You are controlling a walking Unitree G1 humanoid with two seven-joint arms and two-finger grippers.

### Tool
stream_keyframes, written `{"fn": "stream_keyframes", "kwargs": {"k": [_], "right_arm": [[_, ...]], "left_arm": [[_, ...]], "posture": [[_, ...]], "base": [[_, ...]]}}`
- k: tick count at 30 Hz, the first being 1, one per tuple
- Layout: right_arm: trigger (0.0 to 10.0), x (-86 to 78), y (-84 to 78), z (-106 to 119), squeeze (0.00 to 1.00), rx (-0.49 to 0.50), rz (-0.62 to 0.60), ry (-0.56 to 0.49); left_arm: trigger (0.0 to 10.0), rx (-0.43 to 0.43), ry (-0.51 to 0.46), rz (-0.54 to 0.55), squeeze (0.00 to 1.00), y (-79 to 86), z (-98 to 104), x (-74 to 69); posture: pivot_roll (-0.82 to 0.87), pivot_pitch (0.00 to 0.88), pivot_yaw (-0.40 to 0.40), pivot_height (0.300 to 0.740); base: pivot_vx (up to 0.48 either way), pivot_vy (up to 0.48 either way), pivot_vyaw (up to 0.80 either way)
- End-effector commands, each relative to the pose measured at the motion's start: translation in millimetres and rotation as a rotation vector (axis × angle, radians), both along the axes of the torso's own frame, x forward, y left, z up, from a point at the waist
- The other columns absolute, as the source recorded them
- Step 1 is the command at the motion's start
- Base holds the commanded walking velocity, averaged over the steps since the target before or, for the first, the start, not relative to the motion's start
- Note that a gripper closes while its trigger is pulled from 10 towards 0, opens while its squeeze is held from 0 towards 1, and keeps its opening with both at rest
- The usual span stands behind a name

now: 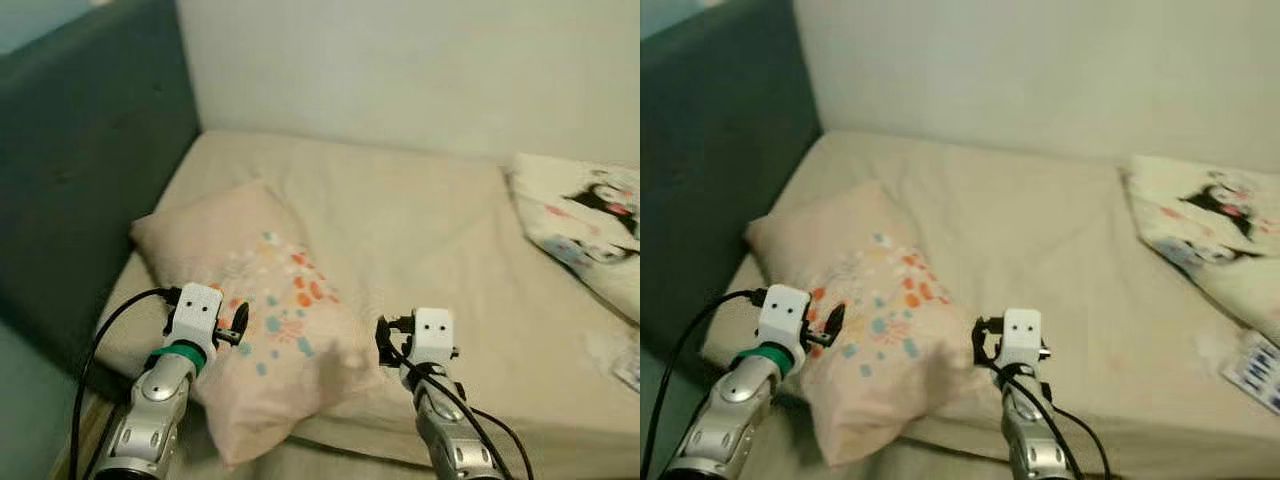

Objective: Clean up the room

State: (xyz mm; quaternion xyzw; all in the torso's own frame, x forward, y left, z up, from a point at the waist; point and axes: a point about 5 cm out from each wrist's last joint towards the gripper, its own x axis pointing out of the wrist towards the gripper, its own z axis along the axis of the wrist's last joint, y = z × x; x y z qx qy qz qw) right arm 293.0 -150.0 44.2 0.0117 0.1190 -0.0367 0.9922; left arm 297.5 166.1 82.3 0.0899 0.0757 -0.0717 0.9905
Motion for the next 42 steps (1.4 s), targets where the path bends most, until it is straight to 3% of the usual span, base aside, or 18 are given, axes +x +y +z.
{"fn": "stream_keyframes", "kwargs": {"k": [1, 8, 32, 42], "right_arm": [[10.0, -2.4, -1.3, -5.5, 0.0, 0.01, -0.005, 0.027], [10.0, -2.0, -1.2, -6.6, 0.0, 0.012, -0.005, 0.034], [10.0, -2.1, 0.1, -9.7, 0.0, 0.031, -0.007, 0.052], [10.0, -3.3, 0.4, -11.5, 0.0, 0.05, -0.006, 0.062]], "left_arm": [[10.0, -0.003, 0.004, -0.004, 0.0, 0.1, -1.2, -1.1], [10.0, 0.0, -0.004, -0.005, 0.0, 0.6, 0.2, -0.3], [10.0, 0.034, 0.0, 0.0, 0.0, 1.9, -0.7, 0.9], [10.0, 0.048, 0.024, -0.011, 0.0, 0.9, -5.7, -2.8]], "posture": [[0.11, 0.0, 0.025, 0.74], [0.11, 0.0, 0.025, 0.74], [0.12, 0.0, 0.026, 0.74], [0.12, 0.0, 0.025, 0.695]], "base": [[0.304, 0.0, -0.8], [0.295, 0.0, -0.13], [0.0, 0.0, 0.0], [0.0, 0.0, 0.0]]}}
